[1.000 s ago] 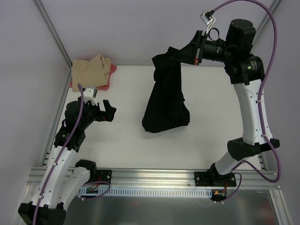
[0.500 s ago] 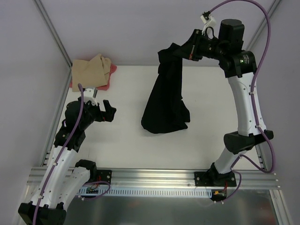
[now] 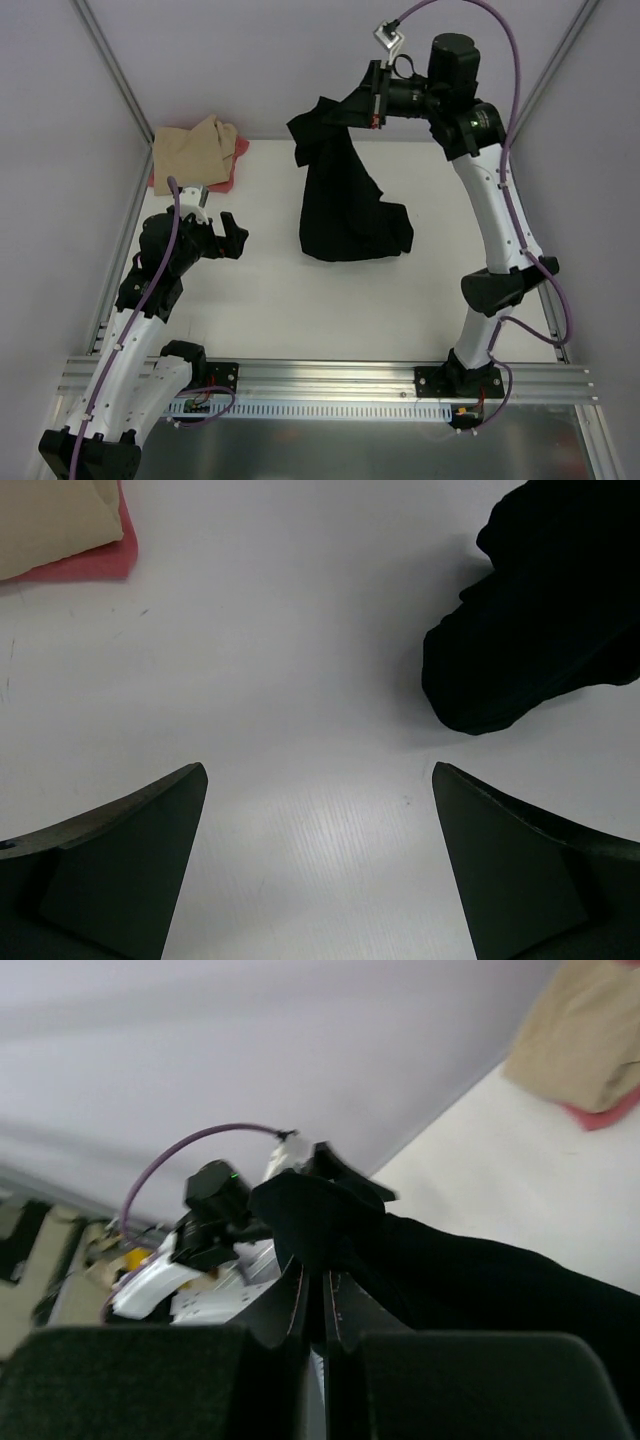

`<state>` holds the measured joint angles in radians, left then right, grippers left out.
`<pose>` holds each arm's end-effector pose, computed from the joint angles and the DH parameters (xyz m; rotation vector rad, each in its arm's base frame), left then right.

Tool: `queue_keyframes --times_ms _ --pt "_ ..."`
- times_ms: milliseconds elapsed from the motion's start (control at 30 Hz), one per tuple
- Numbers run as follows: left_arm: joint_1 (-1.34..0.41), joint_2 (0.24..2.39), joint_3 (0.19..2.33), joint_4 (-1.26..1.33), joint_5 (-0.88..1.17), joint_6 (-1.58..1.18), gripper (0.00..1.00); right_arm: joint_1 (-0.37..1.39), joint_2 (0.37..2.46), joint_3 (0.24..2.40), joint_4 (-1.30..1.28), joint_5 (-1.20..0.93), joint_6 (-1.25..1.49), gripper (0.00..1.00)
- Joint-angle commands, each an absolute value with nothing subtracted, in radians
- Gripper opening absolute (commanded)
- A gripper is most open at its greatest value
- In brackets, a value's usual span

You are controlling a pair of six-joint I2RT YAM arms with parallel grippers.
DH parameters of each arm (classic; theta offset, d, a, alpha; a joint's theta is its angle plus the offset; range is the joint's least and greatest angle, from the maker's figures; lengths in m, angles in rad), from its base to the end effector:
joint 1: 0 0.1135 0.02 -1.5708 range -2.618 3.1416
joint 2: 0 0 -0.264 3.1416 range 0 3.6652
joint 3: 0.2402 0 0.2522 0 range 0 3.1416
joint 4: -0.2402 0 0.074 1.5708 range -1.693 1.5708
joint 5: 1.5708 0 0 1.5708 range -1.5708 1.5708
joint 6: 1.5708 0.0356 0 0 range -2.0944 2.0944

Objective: Fold and stack the t-shirts
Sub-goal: Move the tshirt to the center of the board

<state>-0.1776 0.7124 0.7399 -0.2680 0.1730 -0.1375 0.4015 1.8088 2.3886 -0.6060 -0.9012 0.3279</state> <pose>0.1656 -0.0360 0.3268 0.1603 1.8169 -0.3798 0.3116 0.1626 0.5519 -0.8003 1.5479 1.2601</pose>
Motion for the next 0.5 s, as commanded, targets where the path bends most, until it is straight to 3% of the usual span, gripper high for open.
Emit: queue_keyframes --times_ms 0,200,333,467 --pt "-0.184 0.703 0.775 -0.25 0.167 -0.115 0.99 0.472 1.83 2.402 -0.349 -1.124 0.535 0.01" --pt "-0.184 0.715 0.773 -0.252 0.164 -0.114 0.99 0.514 1.852 2.492 0.108 -1.181 0.886 0.0" --pt "-0.183 0.73 0.776 -0.255 0.164 -0.112 0.99 0.419 1.804 2.563 0.101 -1.125 0.881 0.01" --pt "-0.184 0.735 0.776 -0.256 0.16 -0.11 0.99 0.22 1.564 2.433 -0.052 -0.877 0.676 0.0"
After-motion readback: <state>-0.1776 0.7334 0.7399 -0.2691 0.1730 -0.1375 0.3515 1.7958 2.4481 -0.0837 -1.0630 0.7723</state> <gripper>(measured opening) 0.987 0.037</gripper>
